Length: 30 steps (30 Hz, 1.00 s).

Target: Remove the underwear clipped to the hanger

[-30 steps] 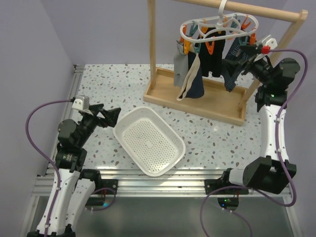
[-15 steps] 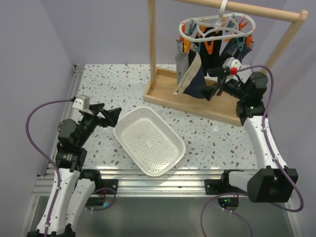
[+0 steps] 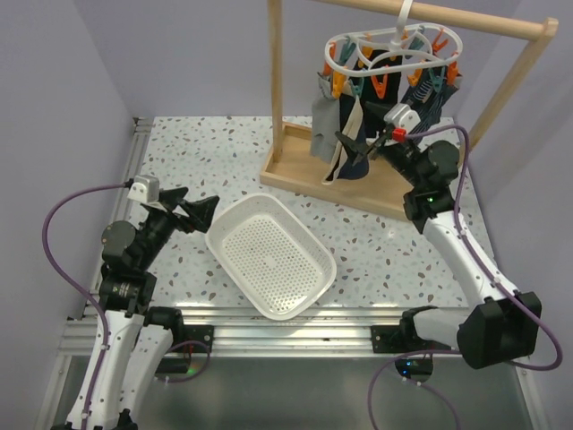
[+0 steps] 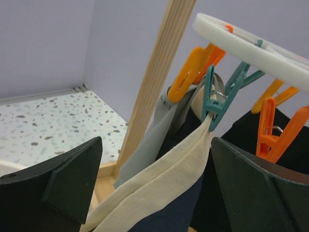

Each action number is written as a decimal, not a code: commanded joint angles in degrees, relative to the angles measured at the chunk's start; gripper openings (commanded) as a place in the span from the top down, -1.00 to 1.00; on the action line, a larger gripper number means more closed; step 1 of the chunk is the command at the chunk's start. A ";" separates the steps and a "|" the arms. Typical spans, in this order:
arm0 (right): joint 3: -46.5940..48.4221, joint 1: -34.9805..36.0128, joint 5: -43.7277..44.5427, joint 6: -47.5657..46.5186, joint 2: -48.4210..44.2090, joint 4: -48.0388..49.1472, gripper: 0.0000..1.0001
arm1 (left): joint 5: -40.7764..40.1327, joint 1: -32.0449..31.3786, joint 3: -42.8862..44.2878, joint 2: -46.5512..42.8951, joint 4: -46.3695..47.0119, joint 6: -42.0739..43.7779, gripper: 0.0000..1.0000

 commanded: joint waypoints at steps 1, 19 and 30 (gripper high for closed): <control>-0.29 2.40 9.25 -1.78 1.03 10.18 -0.97 | 0.24 0.33 -0.41 0.12 1.22 -1.22 -1.00; 7.88 5.30 19.80 -5.66 12.37 22.05 -0.77 | 0.07 0.33 -0.50 0.91 1.57 -1.40 -1.00; 12.80 5.39 20.69 -8.73 15.89 22.76 -0.36 | 0.33 0.33 -0.50 1.61 2.27 -1.31 -1.00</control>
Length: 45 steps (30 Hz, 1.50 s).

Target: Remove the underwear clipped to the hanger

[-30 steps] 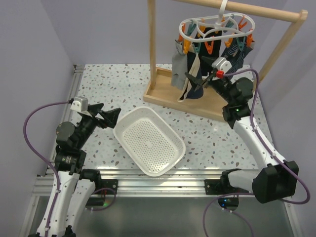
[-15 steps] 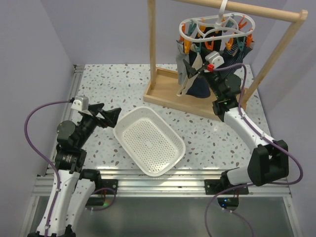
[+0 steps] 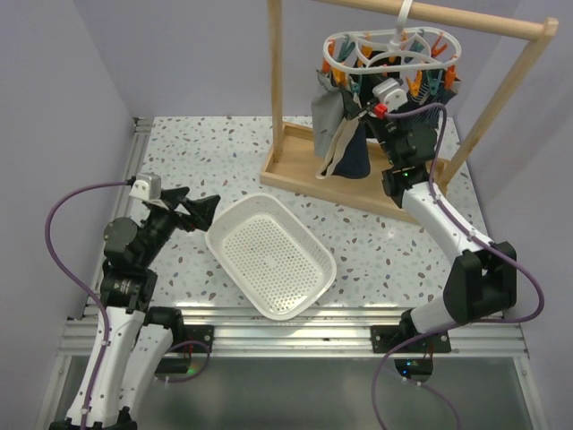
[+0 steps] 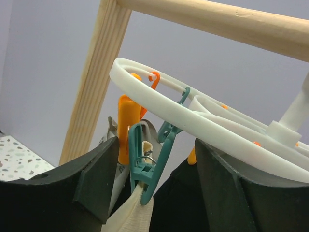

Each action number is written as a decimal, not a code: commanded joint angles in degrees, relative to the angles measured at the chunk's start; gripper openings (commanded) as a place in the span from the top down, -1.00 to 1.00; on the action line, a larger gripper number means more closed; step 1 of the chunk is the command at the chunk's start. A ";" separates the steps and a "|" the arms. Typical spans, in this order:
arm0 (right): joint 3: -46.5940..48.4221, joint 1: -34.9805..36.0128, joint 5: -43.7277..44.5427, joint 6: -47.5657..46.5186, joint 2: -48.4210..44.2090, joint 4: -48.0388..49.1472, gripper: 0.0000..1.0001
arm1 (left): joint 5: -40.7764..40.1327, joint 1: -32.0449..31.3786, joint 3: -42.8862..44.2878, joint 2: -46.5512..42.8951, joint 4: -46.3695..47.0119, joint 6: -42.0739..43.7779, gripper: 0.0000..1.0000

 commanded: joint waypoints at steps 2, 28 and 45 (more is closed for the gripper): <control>3.47 0.32 1.58 -2.49 0.92 3.54 -0.26 | 0.24 0.33 -0.50 0.21 2.08 -1.27 -1.00; 3.82 1.63 1.58 -4.24 0.13 1.61 -0.08 | -0.02 0.33 -1.11 -1.02 1.37 -1.62 -1.00; 6.19 4.45 8.78 -10.57 1.62 -1.55 0.06 | 0.07 0.33 -1.64 -1.63 1.46 -1.71 -1.00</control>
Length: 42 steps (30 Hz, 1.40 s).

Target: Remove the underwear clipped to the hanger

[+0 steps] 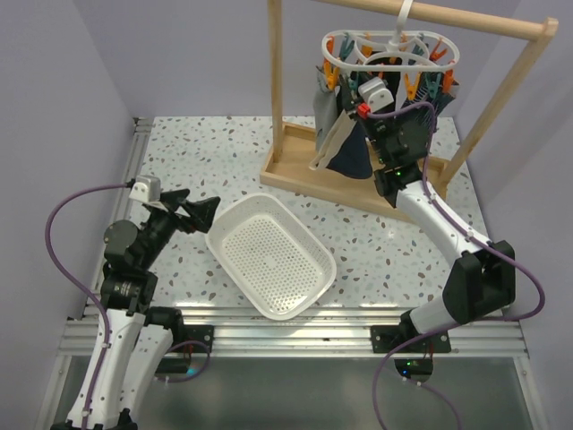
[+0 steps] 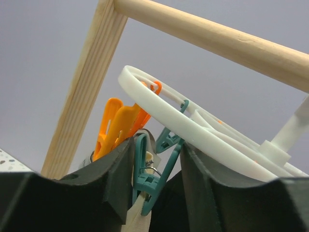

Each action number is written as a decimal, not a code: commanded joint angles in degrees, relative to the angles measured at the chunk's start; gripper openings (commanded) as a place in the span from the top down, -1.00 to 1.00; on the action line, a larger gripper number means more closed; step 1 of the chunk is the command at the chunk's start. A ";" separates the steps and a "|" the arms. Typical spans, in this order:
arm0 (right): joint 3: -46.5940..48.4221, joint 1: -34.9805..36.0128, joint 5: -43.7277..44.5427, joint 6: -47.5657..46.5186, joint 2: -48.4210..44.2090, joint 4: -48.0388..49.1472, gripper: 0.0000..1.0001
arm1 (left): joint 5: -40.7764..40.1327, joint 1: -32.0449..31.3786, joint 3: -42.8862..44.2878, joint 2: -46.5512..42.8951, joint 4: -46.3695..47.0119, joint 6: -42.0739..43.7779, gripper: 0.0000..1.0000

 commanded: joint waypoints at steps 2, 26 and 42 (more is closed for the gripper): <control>3.68 0.47 3.04 -2.09 0.64 -0.13 0.17 | 0.09 0.33 -0.81 -0.72 1.57 -0.86 -1.00; -1.67 0.56 1.46 -0.86 -6.20 -4.26 -0.81 | 1.14 0.33 -0.11 -0.10 1.66 -1.82 -1.00; -10.38 0.30 -8.04 -5.79 -27.91 -39.14 -0.97 | 3.78 0.15 1.39 7.80 5.35 -4.37 -1.00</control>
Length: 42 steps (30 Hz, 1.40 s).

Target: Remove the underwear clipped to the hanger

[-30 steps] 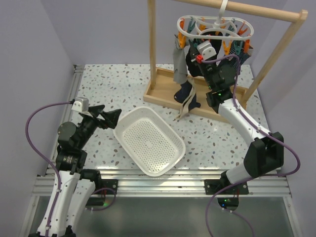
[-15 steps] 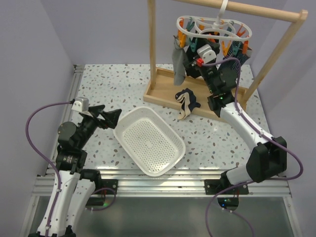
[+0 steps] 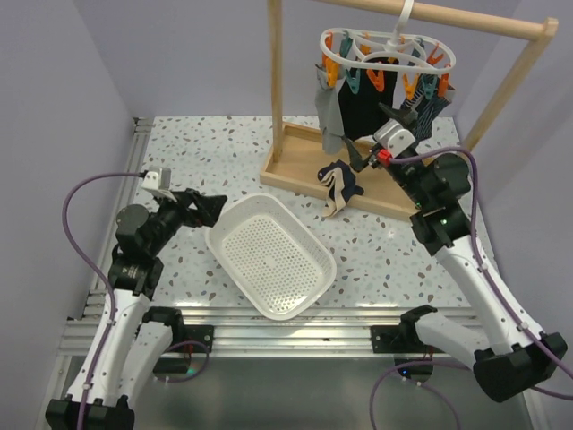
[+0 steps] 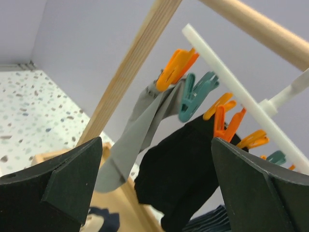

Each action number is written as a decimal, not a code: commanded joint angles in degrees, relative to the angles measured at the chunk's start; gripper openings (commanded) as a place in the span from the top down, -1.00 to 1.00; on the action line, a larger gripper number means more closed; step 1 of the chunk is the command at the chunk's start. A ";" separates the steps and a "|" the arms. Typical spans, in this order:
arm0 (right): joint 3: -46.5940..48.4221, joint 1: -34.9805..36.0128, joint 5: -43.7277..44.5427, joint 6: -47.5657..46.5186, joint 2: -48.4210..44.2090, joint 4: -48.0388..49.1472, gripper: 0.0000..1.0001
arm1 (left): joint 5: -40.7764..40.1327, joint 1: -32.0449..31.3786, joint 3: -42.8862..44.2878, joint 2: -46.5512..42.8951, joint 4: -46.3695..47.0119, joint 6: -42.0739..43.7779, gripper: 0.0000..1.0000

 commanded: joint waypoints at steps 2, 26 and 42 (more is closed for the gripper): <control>-1.00 -0.05 -1.22 -0.52 -3.80 -17.29 -0.97 | 2.01 -0.30 1.98 1.75 4.72 -1.95 -1.00; 1.10 2.93 18.98 19.43 27.74 -28.67 -0.80 | -12.31 -9.62 3.65 3.69 -6.35 -2.13 -1.00; 6.56 3.64 20.15 25.77 39.79 -22.77 0.51 | -13.81 -9.62 2.59 -1.32 -11.89 -4.50 -1.00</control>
